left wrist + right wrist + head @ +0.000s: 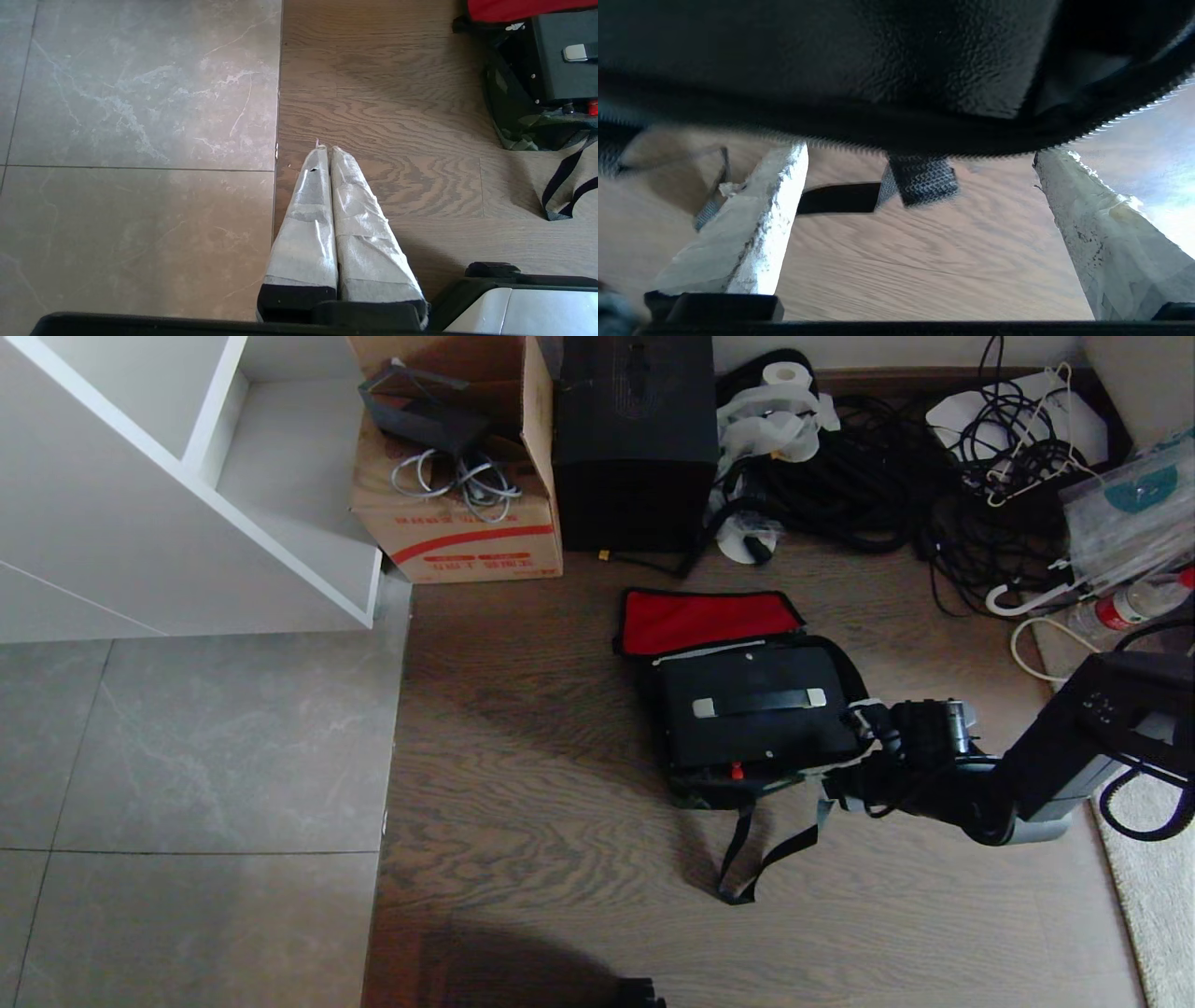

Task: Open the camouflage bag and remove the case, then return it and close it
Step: Close the top of the storage box

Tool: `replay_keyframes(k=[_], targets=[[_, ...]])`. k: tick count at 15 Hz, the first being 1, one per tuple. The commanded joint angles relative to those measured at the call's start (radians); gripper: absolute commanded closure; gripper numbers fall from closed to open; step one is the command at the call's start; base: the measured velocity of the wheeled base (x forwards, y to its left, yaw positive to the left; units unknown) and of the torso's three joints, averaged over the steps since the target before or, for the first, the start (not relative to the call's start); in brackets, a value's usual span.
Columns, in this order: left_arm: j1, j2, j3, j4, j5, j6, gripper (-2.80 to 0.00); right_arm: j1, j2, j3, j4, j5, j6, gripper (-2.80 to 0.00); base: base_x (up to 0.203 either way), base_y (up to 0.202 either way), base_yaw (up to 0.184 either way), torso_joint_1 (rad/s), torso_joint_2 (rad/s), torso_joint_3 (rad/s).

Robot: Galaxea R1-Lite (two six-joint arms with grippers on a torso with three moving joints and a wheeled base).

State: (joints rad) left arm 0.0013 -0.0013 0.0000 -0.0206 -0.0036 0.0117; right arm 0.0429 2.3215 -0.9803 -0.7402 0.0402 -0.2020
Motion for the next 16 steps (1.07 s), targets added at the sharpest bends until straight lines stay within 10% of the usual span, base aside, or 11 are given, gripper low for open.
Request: replay_keyframes(k=[1, 5, 6, 7, 16], targets=[[0.0, 0.0, 0.011, -0.001, -0.001, 0.001, 0.0, 0.007, 0.039, -0.03, -0.003, 0.002, 0.038, -2.8, 0.0, 0.0, 0.0, 0.0, 0.0, 0.0], [0.0, 0.0, 0.011, -0.001, -0.001, 0.001, 0.0, 0.011, 0.058, -0.041, -0.005, 0.002, 0.034, -2.8, 0.0, 0.0, 0.0, 0.0, 0.0, 0.0], [0.0, 0.0, 0.011, -0.001, 0.001, 0.0, 0.0, 0.012, 0.069, -0.043, -0.012, 0.003, 0.035, -2.01, 0.0, 0.0, 0.0, 0.0, 0.0, 0.0], [0.0, 0.0, 0.011, -0.001, -0.001, 0.001, 0.0, 0.012, 0.075, -0.044, -0.015, 0.003, 0.033, 0.0, 0.0, 0.0, 0.0, 0.0, 0.0, 0.0], [0.0, 0.0, 0.011, -0.001, 0.001, 0.001, 0.0, 0.026, 0.046, -0.03, -0.075, -0.003, 0.029, 0.0, 0.0, 0.0, 0.0, 0.0, 0.0, 0.0]])
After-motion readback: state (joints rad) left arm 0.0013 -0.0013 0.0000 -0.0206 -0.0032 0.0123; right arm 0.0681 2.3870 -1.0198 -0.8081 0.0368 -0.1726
